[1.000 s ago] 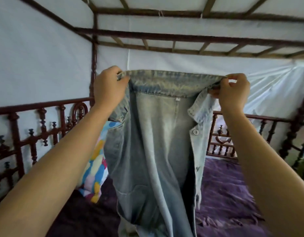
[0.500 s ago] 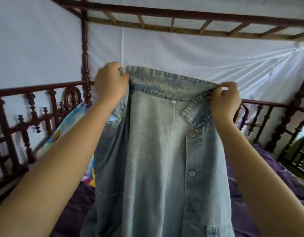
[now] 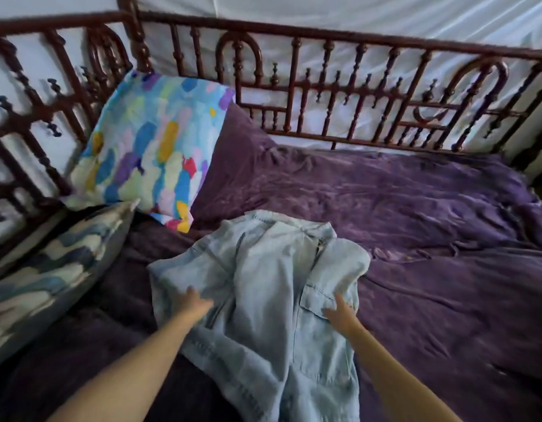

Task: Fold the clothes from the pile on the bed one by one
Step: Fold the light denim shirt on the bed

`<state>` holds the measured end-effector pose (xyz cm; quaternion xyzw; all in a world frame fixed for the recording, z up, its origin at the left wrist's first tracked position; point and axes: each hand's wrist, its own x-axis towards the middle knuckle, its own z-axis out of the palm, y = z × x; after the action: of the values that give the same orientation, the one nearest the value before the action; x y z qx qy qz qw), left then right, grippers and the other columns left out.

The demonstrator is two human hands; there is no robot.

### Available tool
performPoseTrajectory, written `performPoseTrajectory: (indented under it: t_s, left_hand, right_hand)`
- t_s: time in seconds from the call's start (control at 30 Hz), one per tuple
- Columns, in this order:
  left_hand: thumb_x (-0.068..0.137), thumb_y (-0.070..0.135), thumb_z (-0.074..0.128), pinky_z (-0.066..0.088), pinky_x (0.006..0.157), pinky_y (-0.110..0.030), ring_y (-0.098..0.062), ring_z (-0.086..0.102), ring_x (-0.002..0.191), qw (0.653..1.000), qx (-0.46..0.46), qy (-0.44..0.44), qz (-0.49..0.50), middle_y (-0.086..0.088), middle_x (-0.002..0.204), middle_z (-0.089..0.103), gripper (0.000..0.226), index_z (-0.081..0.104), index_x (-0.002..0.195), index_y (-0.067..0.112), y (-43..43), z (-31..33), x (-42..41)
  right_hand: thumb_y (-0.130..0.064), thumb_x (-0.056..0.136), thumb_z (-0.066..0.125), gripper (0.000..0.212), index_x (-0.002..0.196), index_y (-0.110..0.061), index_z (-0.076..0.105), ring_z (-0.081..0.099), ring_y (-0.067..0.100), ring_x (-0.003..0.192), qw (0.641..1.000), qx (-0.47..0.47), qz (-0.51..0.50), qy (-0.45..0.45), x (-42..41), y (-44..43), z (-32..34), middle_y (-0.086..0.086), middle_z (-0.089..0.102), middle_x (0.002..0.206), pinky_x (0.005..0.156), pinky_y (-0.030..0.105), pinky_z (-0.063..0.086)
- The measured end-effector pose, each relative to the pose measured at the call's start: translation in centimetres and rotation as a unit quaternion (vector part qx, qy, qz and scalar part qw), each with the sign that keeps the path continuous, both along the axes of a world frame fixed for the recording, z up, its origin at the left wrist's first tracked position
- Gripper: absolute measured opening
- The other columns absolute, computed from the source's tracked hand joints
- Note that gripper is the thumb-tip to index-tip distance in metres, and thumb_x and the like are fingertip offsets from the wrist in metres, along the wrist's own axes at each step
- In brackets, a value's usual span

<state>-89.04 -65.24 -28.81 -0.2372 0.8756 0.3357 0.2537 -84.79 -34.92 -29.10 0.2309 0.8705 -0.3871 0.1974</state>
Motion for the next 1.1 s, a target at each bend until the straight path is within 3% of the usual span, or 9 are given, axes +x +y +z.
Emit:
performPoseTrajectory:
  t_s: [0.07,0.17,0.27,0.43,0.63,0.77,0.87,0.97,1.1]
  left_hand:
    - [0.088,0.015,0.060,0.043,0.091,-0.036,-0.035,0.052,0.116,0.997,0.045,-0.022,0.057,-0.024,0.130,0.051,0.051,0.043,0.132,-0.003,-1.3,-3.3,3.5]
    - [0.092,0.019,0.056,0.041,0.084,-0.036,-0.033,0.054,0.106,0.982,0.115,-0.056,0.139,-0.020,0.132,0.049,0.032,0.051,0.120,0.006,-2.1,-5.8,6.9]
    - [0.091,0.024,0.059,0.042,0.085,-0.041,-0.037,0.050,0.111,0.959,0.148,-0.072,0.231,-0.022,0.140,0.040,0.064,0.028,0.142,0.002,-2.3,-7.1,8.2]
    - [0.091,0.022,0.061,0.044,0.088,-0.046,-0.039,0.049,0.118,0.895,0.244,-0.151,0.341,-0.023,0.133,0.046,0.054,0.039,0.135,0.002,-1.3,-7.7,8.7]
    - [0.087,0.020,0.066,0.046,0.085,-0.043,-0.040,0.054,0.112,0.880,0.271,-0.149,0.360,-0.025,0.134,0.045,0.058,0.039,0.134,0.000,1.2,-8.5,9.6]
    - [0.083,0.013,0.070,0.048,0.058,-0.032,-0.028,0.058,0.081,0.844,0.316,-0.130,0.412,-0.020,0.116,0.057,0.052,0.046,0.127,0.001,2.5,-8.0,9.9]
    - [0.081,0.007,0.070,0.045,0.044,-0.024,-0.024,0.055,0.075,0.830,0.331,-0.110,0.435,-0.014,0.099,0.058,0.050,0.049,0.126,0.002,3.3,-7.6,9.9]
    - [0.083,0.000,0.065,0.045,0.057,-0.028,-0.023,0.057,0.077,0.827,0.346,-0.073,0.438,-0.015,0.103,0.058,0.042,0.052,0.123,-0.002,3.9,-7.2,9.9]
    - [0.084,-0.007,0.059,0.041,0.053,-0.027,-0.016,0.052,0.067,0.832,0.345,-0.007,0.434,-0.012,0.089,0.055,0.031,0.052,0.111,0.005,4.0,-6.5,9.8]
  right_hand:
    - [-0.013,0.095,0.050,0.061,0.148,-0.006,0.019,0.055,0.021,0.086,0.997,0.027,0.011,-0.072,3.3,-0.6,-3.7,0.012,0.052,0.111,0.063,0.020,0.040]
    - [-0.023,0.095,0.051,0.061,0.148,-0.014,0.021,0.055,0.021,0.109,0.983,0.072,0.078,-0.148,7.5,-2.1,-7.1,0.013,0.041,0.140,0.080,0.023,0.043]
    - [-0.030,0.092,0.055,0.056,0.142,-0.018,0.033,0.046,0.021,0.123,0.972,0.086,0.130,-0.174,10.7,-3.8,-8.8,0.009,0.038,0.142,0.095,0.023,0.040]
    - [-0.017,0.090,0.052,0.069,0.148,-0.030,0.016,0.004,0.026,0.145,0.941,0.150,0.195,-0.232,15.1,-4.8,-10.7,0.006,0.010,0.156,0.114,0.043,0.019]
    - [-0.008,0.089,0.047,0.070,0.144,-0.035,0.013,0.012,0.030,0.141,0.960,0.222,0.010,-0.171,17.6,-4.1,-10.4,0.009,0.005,0.155,0.109,0.041,0.028]
    - [-0.014,0.087,0.054,0.064,0.144,-0.025,0.028,0.039,0.035,0.127,0.971,0.042,-0.184,-0.149,17.4,-1.0,-11.1,0.017,0.028,0.147,0.097,0.037,0.038]
    - [-0.012,0.085,0.059,0.053,0.135,-0.008,0.042,0.058,0.022,0.088,0.913,-0.126,-0.378,-0.085,16.8,0.3,-11.5,0.015,0.052,0.126,0.063,0.026,0.045]
    - [-0.016,0.082,0.063,0.016,0.083,-0.005,0.052,0.040,0.004,0.029,0.877,-0.189,-0.433,-0.088,16.4,0.8,-11.6,0.006,0.052,0.059,0.030,0.013,0.028]
    - [-0.003,0.084,0.062,0.033,0.054,-0.006,0.049,0.029,0.011,0.038,0.883,-0.150,-0.437,-0.075,16.2,2.3,-11.4,0.001,0.035,0.047,0.031,0.015,0.019]
